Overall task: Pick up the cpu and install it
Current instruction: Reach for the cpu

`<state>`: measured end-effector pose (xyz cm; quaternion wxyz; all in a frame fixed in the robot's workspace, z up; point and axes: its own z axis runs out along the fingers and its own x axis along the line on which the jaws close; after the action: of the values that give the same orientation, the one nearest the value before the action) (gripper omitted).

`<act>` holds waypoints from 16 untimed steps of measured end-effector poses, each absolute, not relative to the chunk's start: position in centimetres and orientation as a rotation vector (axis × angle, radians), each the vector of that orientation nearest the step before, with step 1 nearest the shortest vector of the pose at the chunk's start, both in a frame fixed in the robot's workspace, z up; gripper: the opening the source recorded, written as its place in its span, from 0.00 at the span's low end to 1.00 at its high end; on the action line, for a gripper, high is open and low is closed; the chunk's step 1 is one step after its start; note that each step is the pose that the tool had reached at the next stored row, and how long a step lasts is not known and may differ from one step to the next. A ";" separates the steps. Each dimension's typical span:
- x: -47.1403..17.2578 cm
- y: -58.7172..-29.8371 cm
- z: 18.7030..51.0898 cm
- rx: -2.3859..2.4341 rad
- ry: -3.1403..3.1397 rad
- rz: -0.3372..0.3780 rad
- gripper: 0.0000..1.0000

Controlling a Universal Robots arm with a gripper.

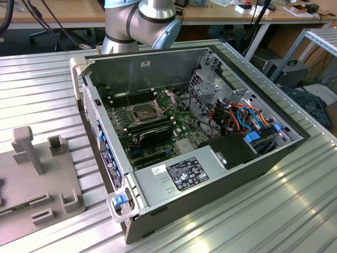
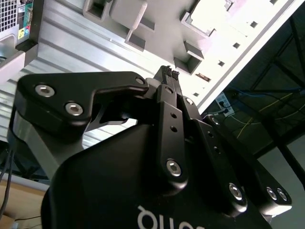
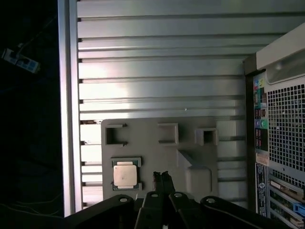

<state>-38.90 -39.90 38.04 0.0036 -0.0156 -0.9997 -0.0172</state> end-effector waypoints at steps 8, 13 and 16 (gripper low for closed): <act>-39.0 -39.9 37.8 -0.038 -3.124 -0.052 0.11; -39.0 -40.3 37.7 -0.038 -3.124 -0.052 0.11; -39.0 -40.6 37.6 -0.038 -3.124 -0.052 0.11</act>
<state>-38.96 -40.64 37.57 0.0083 -0.0121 -0.9998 -0.0168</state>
